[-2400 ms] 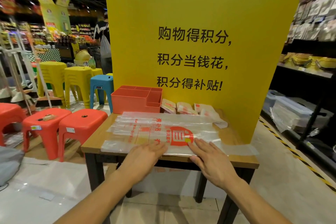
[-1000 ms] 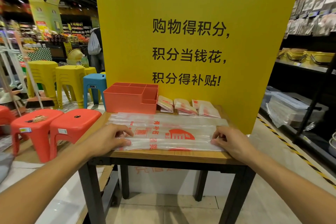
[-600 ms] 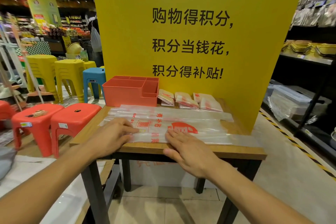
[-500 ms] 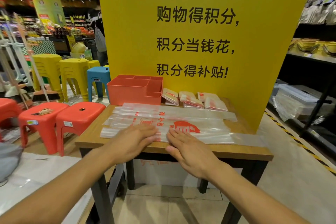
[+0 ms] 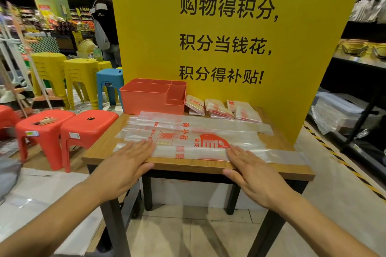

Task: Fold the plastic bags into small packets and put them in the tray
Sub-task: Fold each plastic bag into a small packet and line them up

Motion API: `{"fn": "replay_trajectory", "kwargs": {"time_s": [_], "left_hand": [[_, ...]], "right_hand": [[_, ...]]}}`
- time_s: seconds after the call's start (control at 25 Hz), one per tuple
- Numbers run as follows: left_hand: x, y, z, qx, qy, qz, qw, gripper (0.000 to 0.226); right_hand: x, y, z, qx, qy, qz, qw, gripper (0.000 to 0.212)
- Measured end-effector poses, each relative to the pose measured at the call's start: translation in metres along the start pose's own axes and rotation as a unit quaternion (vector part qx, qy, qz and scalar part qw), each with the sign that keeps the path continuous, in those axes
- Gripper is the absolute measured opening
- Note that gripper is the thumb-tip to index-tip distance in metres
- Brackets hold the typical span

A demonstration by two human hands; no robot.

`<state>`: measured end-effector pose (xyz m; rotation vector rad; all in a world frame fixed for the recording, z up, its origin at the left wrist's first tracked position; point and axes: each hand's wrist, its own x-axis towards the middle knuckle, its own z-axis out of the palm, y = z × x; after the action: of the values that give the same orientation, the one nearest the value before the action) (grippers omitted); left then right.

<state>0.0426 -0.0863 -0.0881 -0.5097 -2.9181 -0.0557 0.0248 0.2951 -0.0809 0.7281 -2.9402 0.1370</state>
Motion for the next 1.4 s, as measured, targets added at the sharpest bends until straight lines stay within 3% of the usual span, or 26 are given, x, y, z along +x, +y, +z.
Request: {"fn": "replay_trajectory", "kwargs": {"time_s": [0.2,0.28,0.36,0.52,0.68,0.84,0.96,1.16,1.4], "left_hand": [[-0.013,-0.019,-0.003,0.016,0.039,-0.025,0.999,0.075],[-0.015,-0.021,-0.013,0.008,0.049,-0.026,0.998,0.064],[-0.015,-0.023,-0.027,0.019,0.051,-0.015,0.998,0.054],[-0.011,-0.029,-0.047,-0.022,0.042,-0.009,0.999,0.063],[0.0,-0.038,-0.051,-0.126,0.04,-0.058,0.99,0.016],[0.011,-0.043,-0.048,-0.222,0.051,-0.107,0.968,0.013],[0.017,-0.042,-0.043,-0.215,0.056,-0.117,0.968,0.021],[0.02,-0.035,-0.035,-0.21,0.092,-0.121,0.966,0.018],[0.02,-0.024,-0.029,-0.245,0.149,-0.14,0.948,0.026]], "right_hand": [[-0.027,0.032,-0.003,-0.028,0.025,0.067,0.997,0.087],[-0.03,0.037,-0.003,-0.028,0.049,0.071,0.996,0.089],[-0.031,0.044,-0.005,-0.034,0.08,0.065,0.994,0.079],[-0.027,0.052,-0.018,-0.011,0.085,0.02,0.996,0.058],[-0.018,0.059,-0.031,0.013,0.092,0.018,0.996,0.052],[0.0,0.073,-0.042,0.074,0.078,0.092,0.99,0.026],[0.013,0.078,-0.041,0.063,0.045,0.107,0.991,0.031],[0.017,0.08,-0.032,-0.009,0.09,0.067,0.994,0.028],[0.013,0.036,-0.021,0.031,0.062,-0.007,0.998,0.054]]}}
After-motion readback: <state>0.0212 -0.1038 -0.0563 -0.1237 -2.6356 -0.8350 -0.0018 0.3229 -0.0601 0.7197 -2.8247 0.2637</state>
